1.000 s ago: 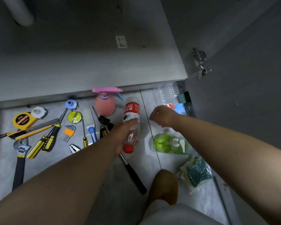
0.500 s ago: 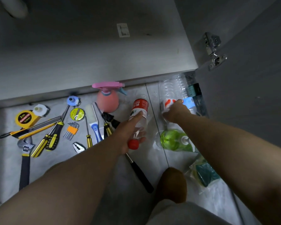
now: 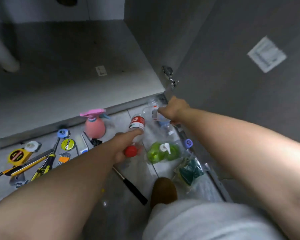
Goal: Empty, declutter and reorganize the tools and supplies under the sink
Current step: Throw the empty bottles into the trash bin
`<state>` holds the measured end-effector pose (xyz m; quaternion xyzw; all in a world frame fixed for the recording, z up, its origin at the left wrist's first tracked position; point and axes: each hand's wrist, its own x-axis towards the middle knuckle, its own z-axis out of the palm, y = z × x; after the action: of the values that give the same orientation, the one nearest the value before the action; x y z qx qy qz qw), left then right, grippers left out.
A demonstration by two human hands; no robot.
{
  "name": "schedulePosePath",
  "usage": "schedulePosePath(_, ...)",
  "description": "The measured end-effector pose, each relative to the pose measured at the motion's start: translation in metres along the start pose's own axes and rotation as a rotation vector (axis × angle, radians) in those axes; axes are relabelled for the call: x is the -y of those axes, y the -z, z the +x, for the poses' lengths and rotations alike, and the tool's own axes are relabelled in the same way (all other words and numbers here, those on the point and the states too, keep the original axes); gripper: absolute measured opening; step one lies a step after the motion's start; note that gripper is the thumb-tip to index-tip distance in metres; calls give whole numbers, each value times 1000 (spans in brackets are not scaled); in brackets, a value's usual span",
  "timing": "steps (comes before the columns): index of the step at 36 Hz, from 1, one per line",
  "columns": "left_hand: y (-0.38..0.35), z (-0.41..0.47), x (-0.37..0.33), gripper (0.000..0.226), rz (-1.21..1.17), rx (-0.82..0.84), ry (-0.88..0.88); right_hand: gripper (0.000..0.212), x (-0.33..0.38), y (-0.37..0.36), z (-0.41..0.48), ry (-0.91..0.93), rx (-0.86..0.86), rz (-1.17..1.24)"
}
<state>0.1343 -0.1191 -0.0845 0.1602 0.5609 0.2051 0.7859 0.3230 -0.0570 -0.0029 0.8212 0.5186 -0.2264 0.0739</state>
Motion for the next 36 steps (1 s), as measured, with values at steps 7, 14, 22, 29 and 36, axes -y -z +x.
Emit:
schedulePosePath(7, -48, -76, -26, 48, 305, 70, -51, 56, -39, 81, -107, 107, -185, -86)
schedulePosePath(14, -96, -148, -36, 45, 784, 84, -212, 51, -98, 117, -217, 125, -323, -62)
schedulePosePath(22, -166, -233, -25, 53, 1280, 204, -305, 51, -175, 136, -311, 76, -318, -5)
schedulePosePath(29, -226, -282, 22, 47, 1627, 198, -425, 34, -254, 148, -386, -73, -297, 51)
schedulePosePath(36, -252, -272, 76, 64, 1606, 67, -787, 23, -315, 127, -435, -240, -94, 106)
